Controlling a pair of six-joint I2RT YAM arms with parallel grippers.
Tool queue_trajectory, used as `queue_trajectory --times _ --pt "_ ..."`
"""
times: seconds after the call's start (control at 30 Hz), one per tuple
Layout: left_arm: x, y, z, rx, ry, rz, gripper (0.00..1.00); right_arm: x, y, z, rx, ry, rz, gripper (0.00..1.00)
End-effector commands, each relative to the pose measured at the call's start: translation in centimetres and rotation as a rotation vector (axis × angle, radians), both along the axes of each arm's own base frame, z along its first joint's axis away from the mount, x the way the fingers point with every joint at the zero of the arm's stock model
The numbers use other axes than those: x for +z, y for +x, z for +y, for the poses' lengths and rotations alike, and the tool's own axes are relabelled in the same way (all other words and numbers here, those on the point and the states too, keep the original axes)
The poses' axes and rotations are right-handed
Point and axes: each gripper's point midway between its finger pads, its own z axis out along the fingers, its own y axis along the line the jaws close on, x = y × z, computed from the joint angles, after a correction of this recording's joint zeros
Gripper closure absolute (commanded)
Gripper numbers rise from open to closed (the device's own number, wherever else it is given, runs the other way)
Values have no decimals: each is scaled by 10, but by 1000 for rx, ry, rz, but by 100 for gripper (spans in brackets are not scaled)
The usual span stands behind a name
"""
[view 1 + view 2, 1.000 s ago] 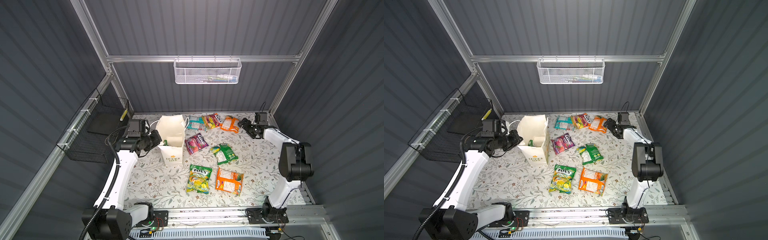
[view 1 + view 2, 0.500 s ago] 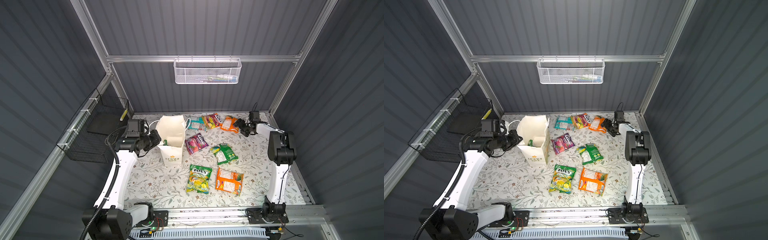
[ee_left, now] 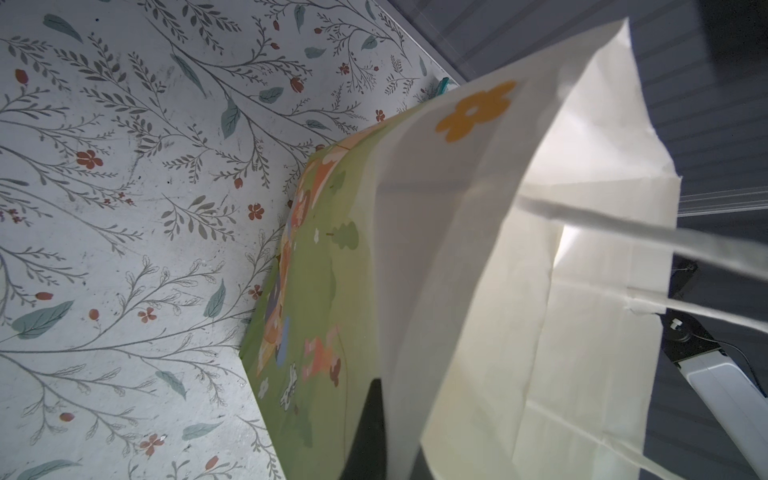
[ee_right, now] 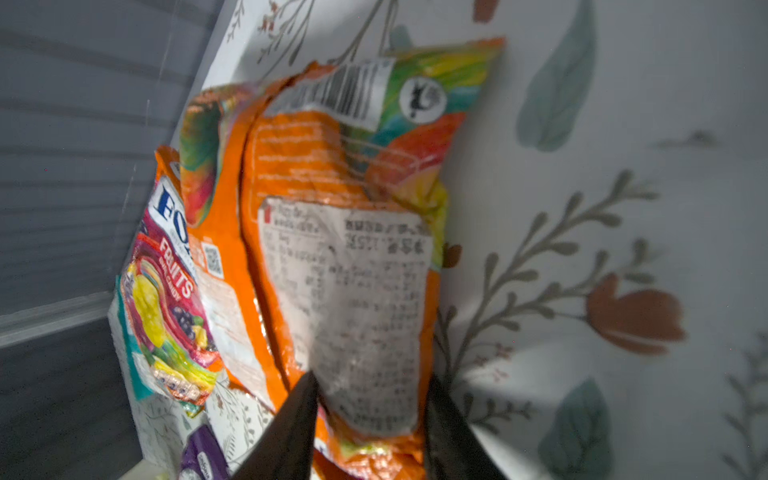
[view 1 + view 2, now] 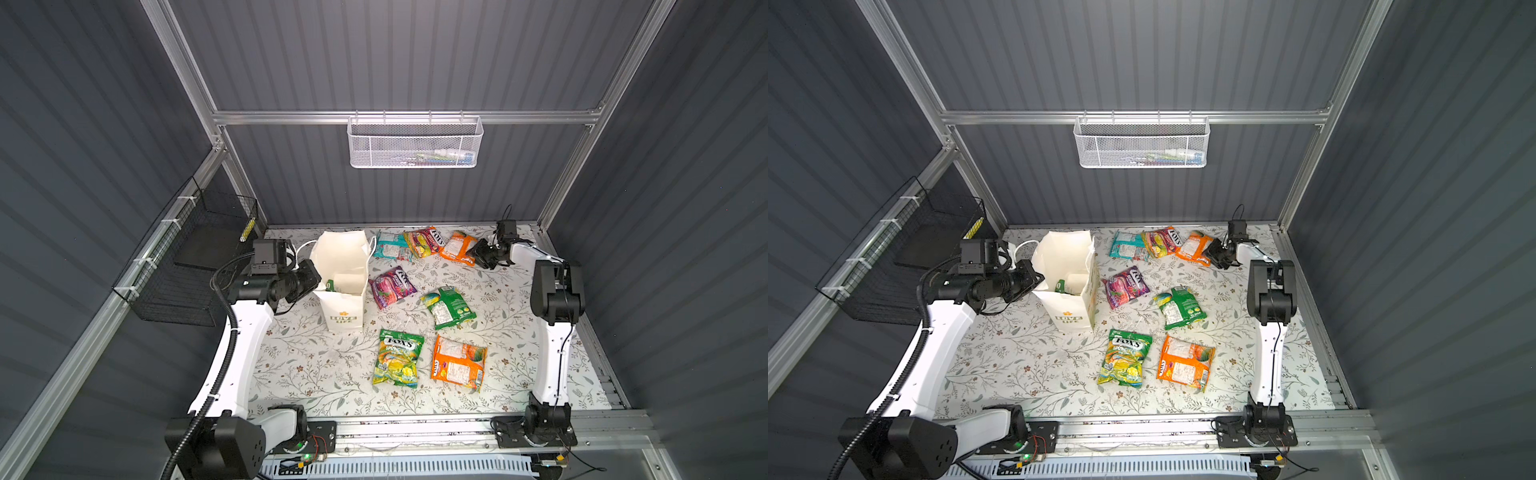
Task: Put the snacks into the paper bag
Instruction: 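Grasp the orange fruit candy packet with the right gripper, then lift the orange packet with the right gripper and move it over the bag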
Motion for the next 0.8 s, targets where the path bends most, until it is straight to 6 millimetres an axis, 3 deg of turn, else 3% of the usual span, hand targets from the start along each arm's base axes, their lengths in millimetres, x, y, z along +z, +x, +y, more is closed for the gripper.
queue_trajectory --times 0.0,0.17,0.27,0.5,0.77 --pt "11 3 -3 -22 -18 -54 100 -12 -6 0 3 21 44 71" --pt "12 3 -2 -20 -23 -57 100 -8 -11 7 15 66 33 90" --pt "13 3 -1 -18 -23 -59 100 11 -16 8 7 85 -22 95" --pt "16 1 -1 -16 -25 -71 100 79 -41 17 16 143 -145 100" --pt "21 -2 -7 -39 -56 -86 100 160 -86 22 34 170 -293 100"
